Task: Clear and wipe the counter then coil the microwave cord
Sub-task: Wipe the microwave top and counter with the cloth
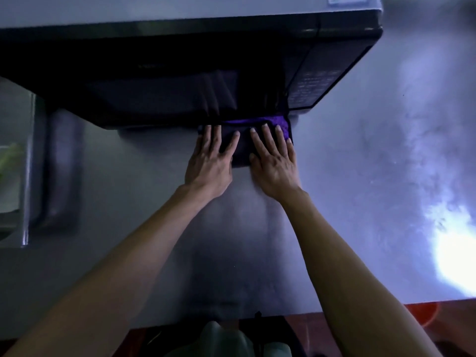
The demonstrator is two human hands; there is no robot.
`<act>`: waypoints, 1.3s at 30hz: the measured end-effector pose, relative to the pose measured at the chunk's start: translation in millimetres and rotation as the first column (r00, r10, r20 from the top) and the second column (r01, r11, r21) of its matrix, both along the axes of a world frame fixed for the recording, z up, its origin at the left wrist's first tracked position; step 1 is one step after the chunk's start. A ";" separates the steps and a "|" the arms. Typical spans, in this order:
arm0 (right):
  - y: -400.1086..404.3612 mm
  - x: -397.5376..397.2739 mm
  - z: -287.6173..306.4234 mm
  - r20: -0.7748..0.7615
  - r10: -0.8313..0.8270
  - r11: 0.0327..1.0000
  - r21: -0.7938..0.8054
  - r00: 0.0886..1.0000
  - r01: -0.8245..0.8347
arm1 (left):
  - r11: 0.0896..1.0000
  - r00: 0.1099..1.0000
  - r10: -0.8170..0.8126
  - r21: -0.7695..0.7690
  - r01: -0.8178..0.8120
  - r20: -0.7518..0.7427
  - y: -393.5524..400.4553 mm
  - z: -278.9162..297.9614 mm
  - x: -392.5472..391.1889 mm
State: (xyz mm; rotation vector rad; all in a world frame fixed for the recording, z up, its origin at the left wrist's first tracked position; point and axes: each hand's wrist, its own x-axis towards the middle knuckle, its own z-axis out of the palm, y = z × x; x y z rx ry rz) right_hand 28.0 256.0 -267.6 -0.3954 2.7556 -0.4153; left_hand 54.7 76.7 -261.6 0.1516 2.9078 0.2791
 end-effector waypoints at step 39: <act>-79.5 141.4 -1.0 0.038 0.017 0.993 0.117 0.999 -0.021 | 0.997 0.999 0.021 0.071 -0.023 0.030 -63.5 -1.8 130.3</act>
